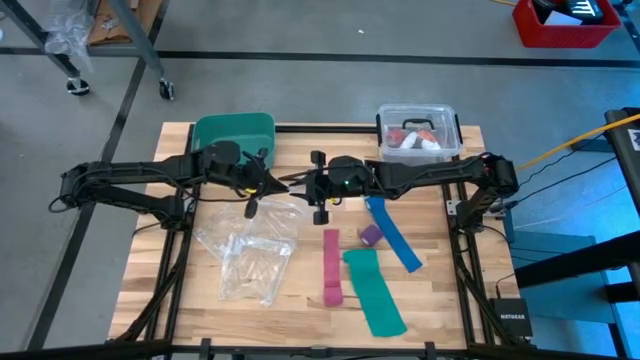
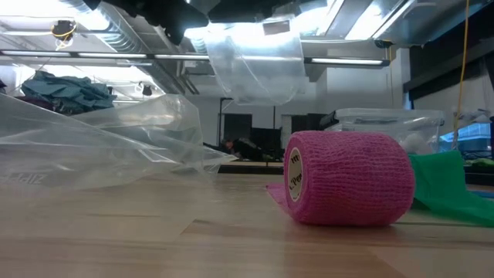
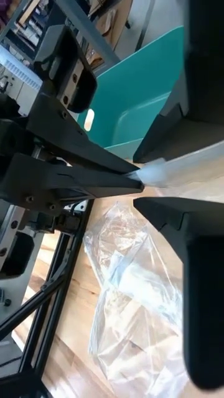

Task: Roll bandage
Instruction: Open the bottom left transparent zip bag

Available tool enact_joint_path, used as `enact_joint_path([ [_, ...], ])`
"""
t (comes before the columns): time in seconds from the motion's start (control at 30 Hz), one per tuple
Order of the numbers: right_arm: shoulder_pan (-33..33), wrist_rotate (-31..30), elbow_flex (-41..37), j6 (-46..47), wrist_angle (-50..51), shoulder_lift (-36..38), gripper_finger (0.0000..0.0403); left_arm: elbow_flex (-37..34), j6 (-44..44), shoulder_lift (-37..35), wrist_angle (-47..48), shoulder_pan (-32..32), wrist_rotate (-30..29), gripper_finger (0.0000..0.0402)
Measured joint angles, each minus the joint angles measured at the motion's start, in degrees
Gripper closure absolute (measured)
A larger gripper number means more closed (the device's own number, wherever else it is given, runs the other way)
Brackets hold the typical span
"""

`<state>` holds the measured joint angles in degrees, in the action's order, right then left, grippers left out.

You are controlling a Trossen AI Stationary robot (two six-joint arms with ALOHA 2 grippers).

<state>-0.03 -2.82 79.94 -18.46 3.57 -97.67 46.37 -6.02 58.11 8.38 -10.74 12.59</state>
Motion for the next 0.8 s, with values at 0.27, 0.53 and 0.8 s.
enact_joint_path([
  [0.27, 0.0, 0.9, 0.0, 0.0, 0.1, 0.0, 0.0388, 0.0, 0.0, 0.0, 2.0, 0.0, 0.1, 0.0401],
  [0.53, 0.0, 0.9, 0.1, 0.0, 2.6, 0.1, 0.0338, 0.0, 0.0, 0.1, 1.3, 0.0, 0.1, 0.0401],
  [0.8, 0.0, 0.9, 0.0, 0.1, 2.7, 0.1, 0.0308, 0.0, 0.0, 0.1, 1.1, 0.0, 0.0, 0.0401],
])
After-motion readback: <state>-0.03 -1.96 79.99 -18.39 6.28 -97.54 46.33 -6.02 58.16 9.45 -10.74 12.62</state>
